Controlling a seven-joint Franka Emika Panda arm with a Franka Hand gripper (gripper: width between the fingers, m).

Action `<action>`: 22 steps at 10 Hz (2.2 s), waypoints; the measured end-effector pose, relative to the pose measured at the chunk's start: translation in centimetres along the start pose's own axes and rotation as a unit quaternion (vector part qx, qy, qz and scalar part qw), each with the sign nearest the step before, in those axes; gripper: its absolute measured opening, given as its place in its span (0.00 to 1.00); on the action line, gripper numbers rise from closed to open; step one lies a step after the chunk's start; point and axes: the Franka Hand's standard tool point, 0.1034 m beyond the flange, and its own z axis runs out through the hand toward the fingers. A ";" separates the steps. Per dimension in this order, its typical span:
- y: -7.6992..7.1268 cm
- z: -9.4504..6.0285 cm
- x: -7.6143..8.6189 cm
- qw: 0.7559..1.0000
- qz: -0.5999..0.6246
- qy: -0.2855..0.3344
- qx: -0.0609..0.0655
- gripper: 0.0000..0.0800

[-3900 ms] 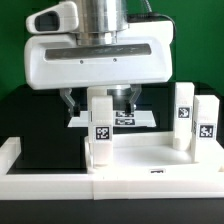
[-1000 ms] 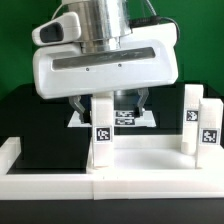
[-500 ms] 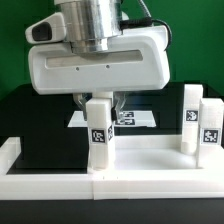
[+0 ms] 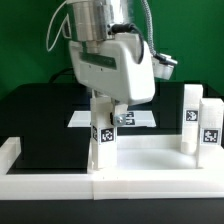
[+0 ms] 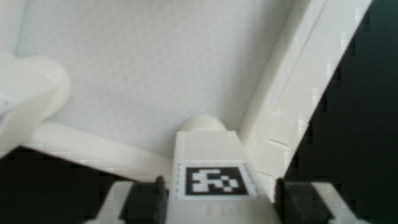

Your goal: Assemble desk

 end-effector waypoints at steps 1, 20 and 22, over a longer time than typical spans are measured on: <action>-0.2 0.0 -0.1 0.997 0.079 -0.002 0.009 0.37; 0.8 -0.6 2.0 0.916 -0.401 0.030 0.015 0.36; 0.8 -0.6 2.0 0.945 -0.325 0.029 0.017 0.36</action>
Offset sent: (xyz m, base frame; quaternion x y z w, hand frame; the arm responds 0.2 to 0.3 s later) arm 0.0000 0.0000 0.0000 0.0000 0.0000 0.0000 1.0000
